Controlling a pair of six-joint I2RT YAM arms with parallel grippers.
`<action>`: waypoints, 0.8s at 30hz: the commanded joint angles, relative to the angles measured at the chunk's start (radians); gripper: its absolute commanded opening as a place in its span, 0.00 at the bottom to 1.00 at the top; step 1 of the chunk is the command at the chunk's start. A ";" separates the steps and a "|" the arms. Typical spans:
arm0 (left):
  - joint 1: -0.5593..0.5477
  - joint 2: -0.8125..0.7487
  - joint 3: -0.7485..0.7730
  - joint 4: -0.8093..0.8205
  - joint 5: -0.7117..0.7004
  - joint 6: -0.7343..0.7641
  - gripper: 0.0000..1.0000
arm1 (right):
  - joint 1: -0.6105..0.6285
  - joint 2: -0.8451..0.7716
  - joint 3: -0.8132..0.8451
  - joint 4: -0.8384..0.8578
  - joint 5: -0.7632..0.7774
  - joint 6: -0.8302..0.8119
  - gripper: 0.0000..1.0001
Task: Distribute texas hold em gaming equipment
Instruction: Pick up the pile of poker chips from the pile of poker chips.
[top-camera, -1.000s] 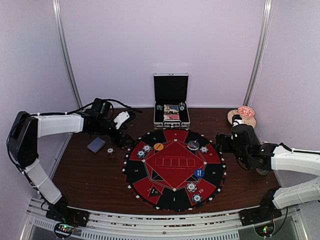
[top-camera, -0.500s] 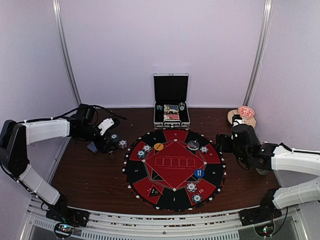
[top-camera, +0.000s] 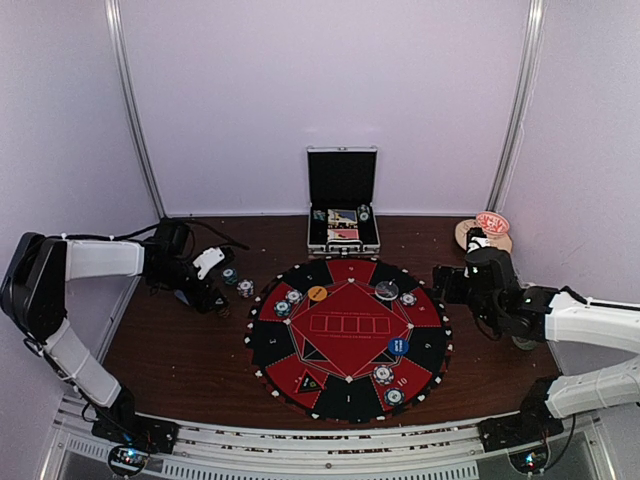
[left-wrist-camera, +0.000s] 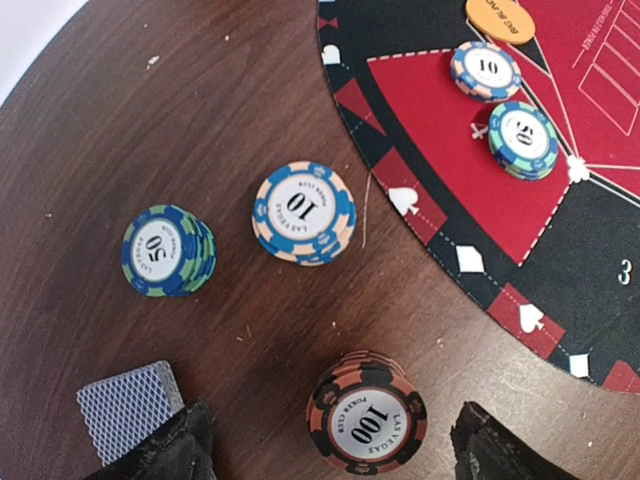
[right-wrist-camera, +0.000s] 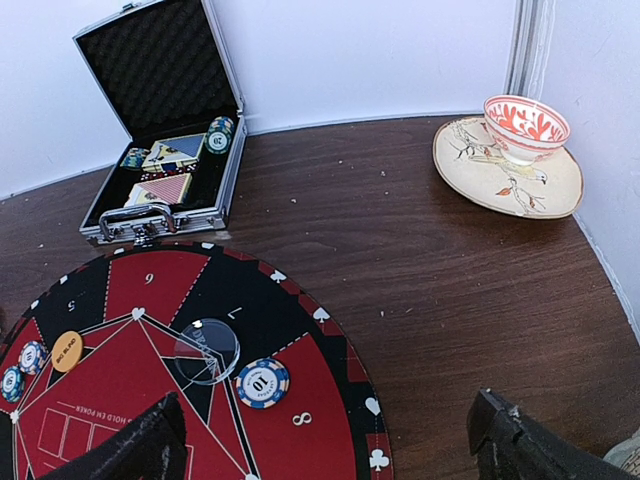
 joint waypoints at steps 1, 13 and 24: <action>0.014 0.017 0.006 0.030 0.009 0.018 0.84 | -0.005 -0.016 0.007 -0.003 0.006 -0.008 1.00; 0.015 0.051 0.010 0.030 0.006 0.025 0.80 | -0.005 -0.014 0.007 -0.003 0.004 -0.008 1.00; 0.015 0.064 0.011 0.032 0.014 0.027 0.70 | -0.005 -0.012 0.007 -0.002 0.005 -0.009 1.00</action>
